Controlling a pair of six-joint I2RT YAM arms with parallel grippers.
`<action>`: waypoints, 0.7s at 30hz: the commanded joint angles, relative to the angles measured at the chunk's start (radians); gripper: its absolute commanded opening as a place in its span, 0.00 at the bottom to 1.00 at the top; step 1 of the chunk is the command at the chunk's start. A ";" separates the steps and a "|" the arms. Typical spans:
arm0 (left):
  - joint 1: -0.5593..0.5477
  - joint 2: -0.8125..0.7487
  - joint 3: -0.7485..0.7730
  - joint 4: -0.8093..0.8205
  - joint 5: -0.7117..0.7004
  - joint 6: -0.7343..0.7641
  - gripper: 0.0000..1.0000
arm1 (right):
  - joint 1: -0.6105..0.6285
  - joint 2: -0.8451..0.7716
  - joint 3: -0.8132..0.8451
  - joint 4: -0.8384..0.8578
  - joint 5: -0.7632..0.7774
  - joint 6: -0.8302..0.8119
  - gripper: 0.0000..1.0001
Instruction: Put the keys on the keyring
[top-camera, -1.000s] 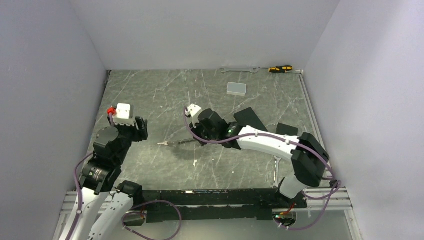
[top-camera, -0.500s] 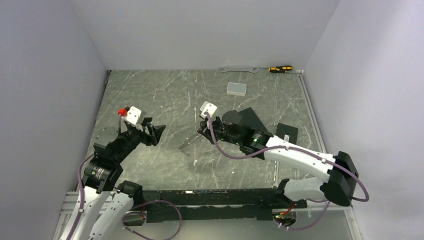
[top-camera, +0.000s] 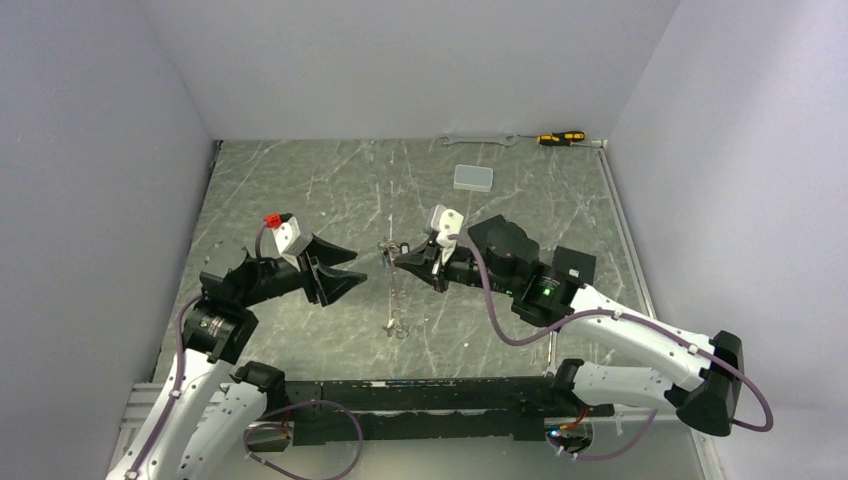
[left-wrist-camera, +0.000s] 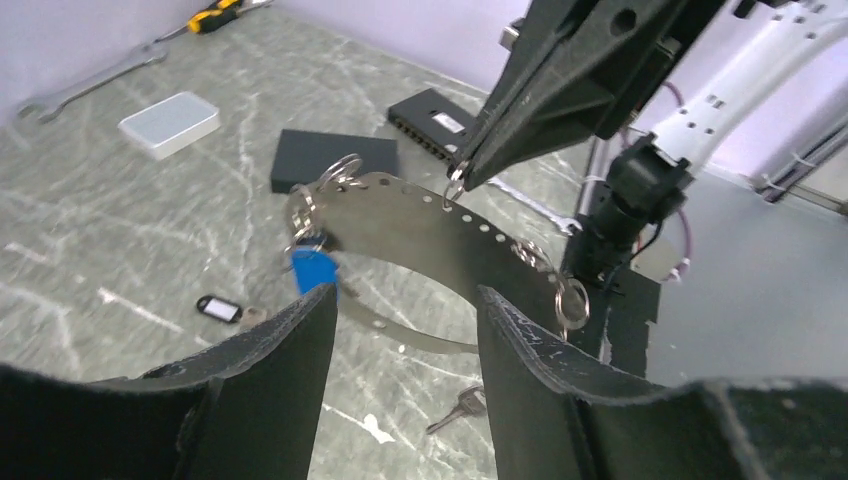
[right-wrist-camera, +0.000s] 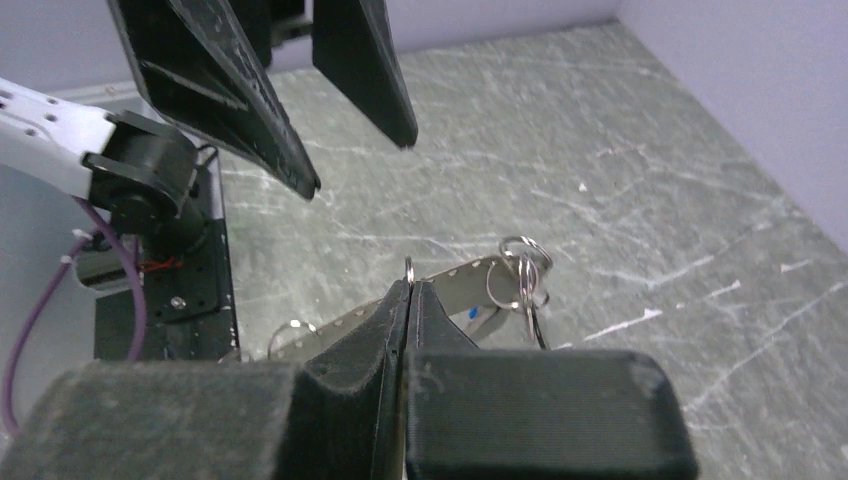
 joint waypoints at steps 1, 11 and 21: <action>0.004 0.010 -0.046 0.262 0.187 -0.120 0.58 | 0.001 -0.056 0.000 0.124 -0.087 0.014 0.00; 0.001 0.010 -0.199 0.698 0.246 -0.306 0.55 | -0.003 -0.050 -0.035 0.271 -0.178 0.133 0.00; -0.006 -0.025 -0.264 0.825 0.215 -0.345 0.45 | -0.003 0.010 -0.033 0.367 -0.215 0.208 0.00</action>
